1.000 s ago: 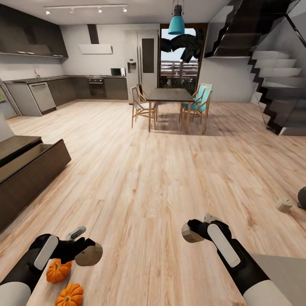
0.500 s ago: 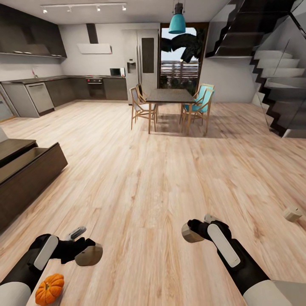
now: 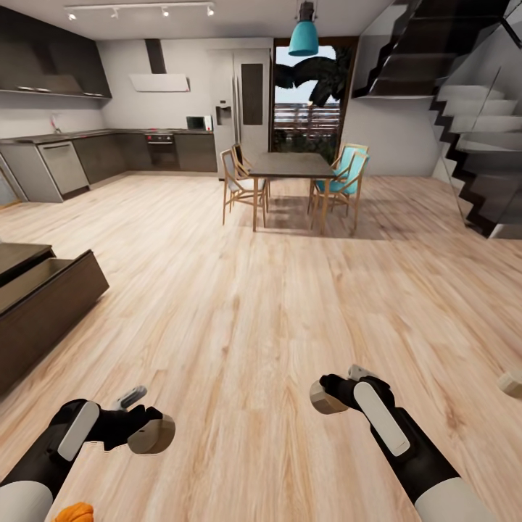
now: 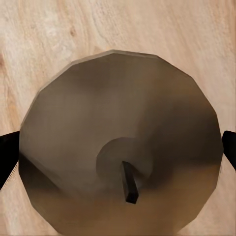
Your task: Place each of the two pumpkins and all three candles from the living room inside a cabinet in the living room (use any cabinet), then make sure every cabinet is closed, and position the cauldron so it is next to a table in the living room.
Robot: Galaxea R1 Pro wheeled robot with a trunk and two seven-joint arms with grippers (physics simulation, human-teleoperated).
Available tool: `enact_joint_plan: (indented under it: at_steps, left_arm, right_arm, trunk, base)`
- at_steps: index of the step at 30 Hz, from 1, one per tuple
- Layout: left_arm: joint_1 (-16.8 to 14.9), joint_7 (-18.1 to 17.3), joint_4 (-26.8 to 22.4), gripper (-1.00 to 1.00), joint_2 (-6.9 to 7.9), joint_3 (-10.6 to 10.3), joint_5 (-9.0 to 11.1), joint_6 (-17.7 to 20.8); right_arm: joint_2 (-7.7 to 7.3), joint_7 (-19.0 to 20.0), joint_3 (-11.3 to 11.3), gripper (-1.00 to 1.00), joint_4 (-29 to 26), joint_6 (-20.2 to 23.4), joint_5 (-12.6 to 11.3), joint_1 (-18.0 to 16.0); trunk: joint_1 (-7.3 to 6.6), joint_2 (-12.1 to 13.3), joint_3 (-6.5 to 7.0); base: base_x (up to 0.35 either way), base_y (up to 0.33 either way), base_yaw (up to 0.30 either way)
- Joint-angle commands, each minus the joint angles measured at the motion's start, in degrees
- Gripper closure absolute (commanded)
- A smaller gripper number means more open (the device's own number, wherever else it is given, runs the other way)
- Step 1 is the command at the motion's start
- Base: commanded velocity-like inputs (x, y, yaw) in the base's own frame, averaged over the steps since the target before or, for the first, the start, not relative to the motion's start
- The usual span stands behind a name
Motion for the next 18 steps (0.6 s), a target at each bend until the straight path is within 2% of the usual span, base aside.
enact_joint_plan:
  at_steps: [1, 18]
  left_arm:
    - [-0.03, 0.11, -0.05, 1.00, -0.01, 0.14, 0.34, 0.25]
    - [-0.03, 0.12, -0.05, 1.00, 0.04, 0.26, 0.24, 0.26]
  right_arm:
    - [-0.07, -0.59, 0.16, 1.00, -0.08, -0.03, -0.45, -0.06]
    - [-0.06, -0.58, 0.20, 1.00, -0.08, -0.03, -0.39, -0.06]
  trunk:
    - [0.02, -0.02, -0.05]
    - [0.02, -0.02, -0.05]
  base:
    - [0.280, 0.000, 0.000]
    - [0.301, 0.000, 0.000]
